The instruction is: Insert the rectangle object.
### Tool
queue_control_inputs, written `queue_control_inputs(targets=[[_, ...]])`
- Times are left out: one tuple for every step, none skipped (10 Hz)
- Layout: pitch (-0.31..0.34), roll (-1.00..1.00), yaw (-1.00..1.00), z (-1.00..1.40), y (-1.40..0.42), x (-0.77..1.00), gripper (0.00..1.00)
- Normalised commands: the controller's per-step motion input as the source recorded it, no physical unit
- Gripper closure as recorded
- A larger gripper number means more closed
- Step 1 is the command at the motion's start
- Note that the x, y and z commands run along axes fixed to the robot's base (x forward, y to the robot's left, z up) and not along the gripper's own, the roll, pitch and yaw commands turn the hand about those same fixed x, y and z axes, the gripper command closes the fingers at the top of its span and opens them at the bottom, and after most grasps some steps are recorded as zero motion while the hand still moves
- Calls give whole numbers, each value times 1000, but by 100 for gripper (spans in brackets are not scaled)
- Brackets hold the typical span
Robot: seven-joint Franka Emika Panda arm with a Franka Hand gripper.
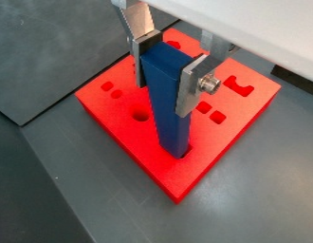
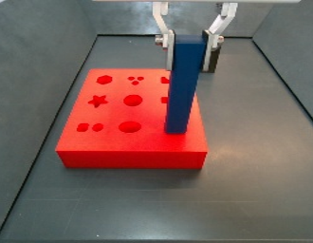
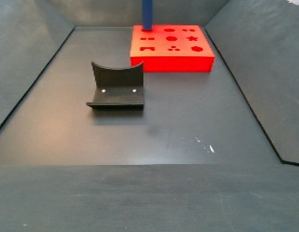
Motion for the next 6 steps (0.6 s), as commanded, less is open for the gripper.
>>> queue_control_inputs(targets=[[0, 34, 3, -120, 163, -14, 100], [0, 13, 0, -106, 154, -11, 100], [0, 0, 0, -86, 100, 0, 100], [0, 0, 91, -83, 69, 17, 100], [-4, 0, 66, -94, 0, 29, 100], [-59, -11, 69, -220, 0, 71, 100]])
